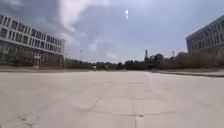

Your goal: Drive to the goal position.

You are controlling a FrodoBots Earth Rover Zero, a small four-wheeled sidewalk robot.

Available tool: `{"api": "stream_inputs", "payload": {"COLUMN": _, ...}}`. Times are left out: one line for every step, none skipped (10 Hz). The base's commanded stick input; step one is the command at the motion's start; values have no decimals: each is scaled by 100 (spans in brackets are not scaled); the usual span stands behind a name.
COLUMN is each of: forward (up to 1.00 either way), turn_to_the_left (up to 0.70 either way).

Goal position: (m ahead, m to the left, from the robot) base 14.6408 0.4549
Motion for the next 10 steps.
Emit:
{"api": "stream_inputs", "payload": {"forward": 70, "turn_to_the_left": 0}}
{"api": "stream_inputs", "payload": {"forward": 70, "turn_to_the_left": 0}}
{"api": "stream_inputs", "payload": {"forward": 70, "turn_to_the_left": 0}}
{"api": "stream_inputs", "payload": {"forward": 70, "turn_to_the_left": 0}}
{"api": "stream_inputs", "payload": {"forward": 70, "turn_to_the_left": 0}}
{"api": "stream_inputs", "payload": {"forward": 70, "turn_to_the_left": 0}}
{"api": "stream_inputs", "payload": {"forward": 70, "turn_to_the_left": 0}}
{"api": "stream_inputs", "payload": {"forward": 70, "turn_to_the_left": 0}}
{"api": "stream_inputs", "payload": {"forward": 70, "turn_to_the_left": 0}}
{"api": "stream_inputs", "payload": {"forward": 70, "turn_to_the_left": 0}}
